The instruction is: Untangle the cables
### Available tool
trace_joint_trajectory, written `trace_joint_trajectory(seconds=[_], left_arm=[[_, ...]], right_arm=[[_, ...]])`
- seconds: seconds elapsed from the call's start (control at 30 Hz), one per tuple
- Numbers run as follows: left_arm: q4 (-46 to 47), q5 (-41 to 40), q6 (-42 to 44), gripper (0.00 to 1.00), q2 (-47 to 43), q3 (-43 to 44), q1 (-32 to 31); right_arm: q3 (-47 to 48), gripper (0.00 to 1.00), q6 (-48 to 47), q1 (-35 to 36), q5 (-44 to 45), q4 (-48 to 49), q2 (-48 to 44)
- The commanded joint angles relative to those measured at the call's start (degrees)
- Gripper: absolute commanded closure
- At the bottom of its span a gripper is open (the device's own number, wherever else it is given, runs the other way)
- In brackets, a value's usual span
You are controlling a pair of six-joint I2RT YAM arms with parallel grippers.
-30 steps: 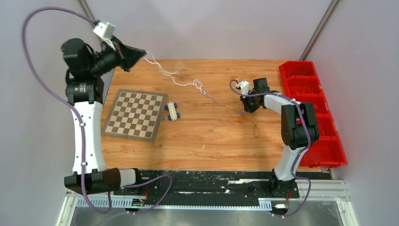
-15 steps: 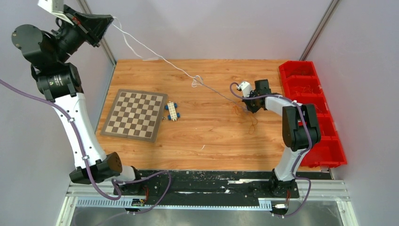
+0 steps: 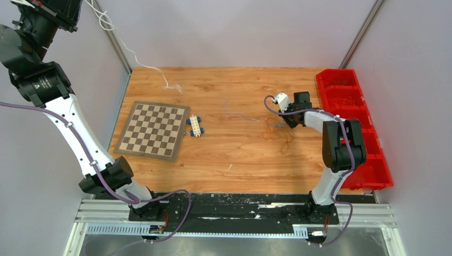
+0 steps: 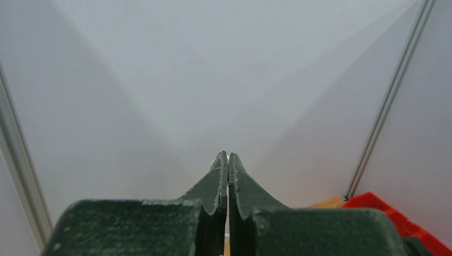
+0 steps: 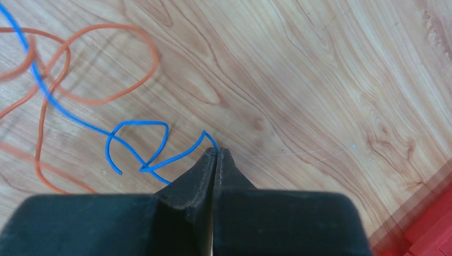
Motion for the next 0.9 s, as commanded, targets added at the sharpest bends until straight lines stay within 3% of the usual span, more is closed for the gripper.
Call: trace_joint_trajectory(seconds=[0.0, 0.2, 0.23, 0.33, 0.43, 0.53, 0.67, 0.77, 0.87], left_arm=[[8.8, 1.7, -7.4, 1.00, -1.4, -1.7, 0.5], [15.4, 8.1, -11.6, 1.00, -3.3, -6.1, -2.3], [17.2, 9.6, -12.3, 1.00, -3.6, -6.8, -4.0], [20.7, 12.7, -14.8, 1.00, -6.2, -12.5, -8.5], [18.6, 13.9, -10.0, 1.00, -9.1, -18.0, -15.1], [15.8, 14.8, -6.6, 1.00, -11.8, -24.9, -20.5], [5.6, 16.2, 6.0, 1.00, -14.2, -31.1, -29.6], [-3.6, 15.5, 15.4, 1.00, -15.6, -36.1, -37.0], [0.8, 14.4, 14.0, 1.00, -16.9, -44.0, -41.9]], right_arm=[[-2.1, 1.00, -0.3, -0.6, 0.9, -6.7, 0.6], [0.8, 0.99, -0.1, 1.0, -3.0, -10.6, -1.4], [1.9, 0.95, 0.0, 1.0, -4.3, -12.0, -1.6], [6.3, 0.70, 1.0, 1.0, -9.5, -17.1, -3.7], [12.6, 0.35, 2.3, 1.0, -16.2, -22.6, -6.4], [18.1, 0.18, 3.4, 1.0, -22.1, -26.9, -9.0], [21.2, 0.06, 3.9, 1.1, -26.3, -30.6, -12.2], [20.4, 0.03, 4.2, 1.1, -25.5, -31.5, -14.2], [18.3, 0.03, 4.2, 1.0, -24.3, -31.7, -16.0]])
